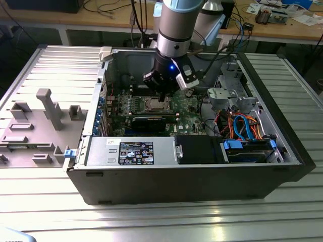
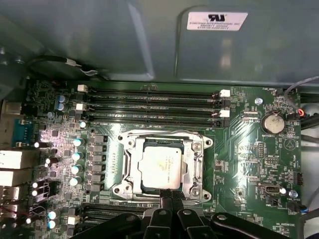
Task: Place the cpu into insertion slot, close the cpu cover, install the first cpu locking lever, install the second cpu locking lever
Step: 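Install the second cpu locking lever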
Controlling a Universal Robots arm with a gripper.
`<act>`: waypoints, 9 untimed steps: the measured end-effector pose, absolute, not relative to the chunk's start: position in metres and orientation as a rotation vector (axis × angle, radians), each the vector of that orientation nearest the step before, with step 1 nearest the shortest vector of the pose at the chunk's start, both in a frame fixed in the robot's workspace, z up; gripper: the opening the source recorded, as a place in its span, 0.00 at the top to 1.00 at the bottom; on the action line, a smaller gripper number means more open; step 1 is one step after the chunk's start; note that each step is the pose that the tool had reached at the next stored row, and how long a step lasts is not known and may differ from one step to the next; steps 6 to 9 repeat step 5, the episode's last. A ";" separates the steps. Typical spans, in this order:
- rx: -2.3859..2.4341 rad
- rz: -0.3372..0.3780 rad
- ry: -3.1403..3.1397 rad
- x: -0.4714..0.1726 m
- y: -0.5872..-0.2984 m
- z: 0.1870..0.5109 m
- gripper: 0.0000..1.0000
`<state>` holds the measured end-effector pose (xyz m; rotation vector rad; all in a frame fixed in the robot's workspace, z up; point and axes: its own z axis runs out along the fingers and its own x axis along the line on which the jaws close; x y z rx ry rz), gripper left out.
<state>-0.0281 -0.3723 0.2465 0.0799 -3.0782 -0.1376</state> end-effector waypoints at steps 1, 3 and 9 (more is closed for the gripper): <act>0.080 -0.138 -3.078 -0.028 -0.372 0.247 0.89; 0.080 -0.138 -3.078 -0.028 -0.372 0.247 0.89; 0.080 -0.138 -3.078 -0.028 -0.372 0.247 0.89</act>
